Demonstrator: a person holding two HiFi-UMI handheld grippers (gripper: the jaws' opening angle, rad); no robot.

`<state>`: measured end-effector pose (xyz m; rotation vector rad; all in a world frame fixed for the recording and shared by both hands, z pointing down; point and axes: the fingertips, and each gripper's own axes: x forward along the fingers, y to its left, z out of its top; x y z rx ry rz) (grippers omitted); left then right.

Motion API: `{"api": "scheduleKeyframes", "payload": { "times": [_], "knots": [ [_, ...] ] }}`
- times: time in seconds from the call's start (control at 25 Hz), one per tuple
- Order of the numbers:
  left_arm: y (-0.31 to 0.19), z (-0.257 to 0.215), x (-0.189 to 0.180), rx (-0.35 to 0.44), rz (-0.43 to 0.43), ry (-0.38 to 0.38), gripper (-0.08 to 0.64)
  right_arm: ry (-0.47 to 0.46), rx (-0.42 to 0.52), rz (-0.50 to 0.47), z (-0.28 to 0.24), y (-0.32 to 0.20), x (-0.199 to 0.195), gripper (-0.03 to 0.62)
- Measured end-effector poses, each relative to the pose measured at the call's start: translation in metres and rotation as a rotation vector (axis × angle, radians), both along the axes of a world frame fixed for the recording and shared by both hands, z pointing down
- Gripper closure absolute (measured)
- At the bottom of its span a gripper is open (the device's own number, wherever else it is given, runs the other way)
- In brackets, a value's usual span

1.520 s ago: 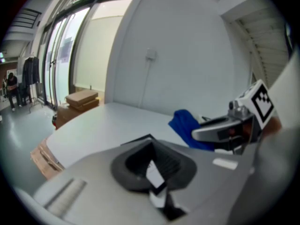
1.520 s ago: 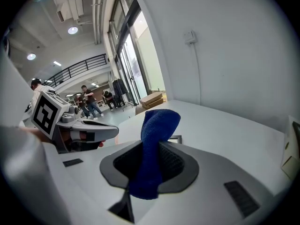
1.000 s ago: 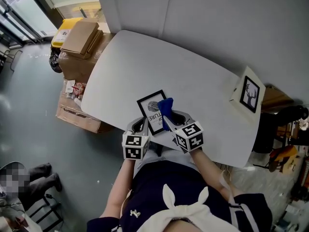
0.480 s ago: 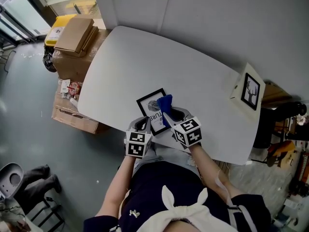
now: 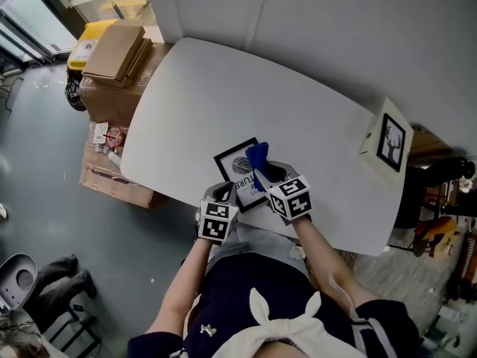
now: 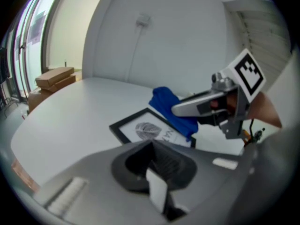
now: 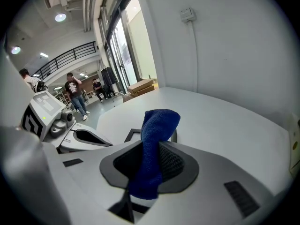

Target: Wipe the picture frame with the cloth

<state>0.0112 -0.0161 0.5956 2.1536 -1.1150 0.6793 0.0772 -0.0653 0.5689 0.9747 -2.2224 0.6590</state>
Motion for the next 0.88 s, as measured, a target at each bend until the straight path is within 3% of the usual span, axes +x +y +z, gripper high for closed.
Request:
{"api": "scheduleKeyframes", "payload": {
  "times": [0.88],
  "knots": [
    [-0.001,0.032,0.003,-0.051,0.049,-0.049,0.557,0.129,0.022,0.019,0.036,-0.039,0.017,0.508]
  ]
}}
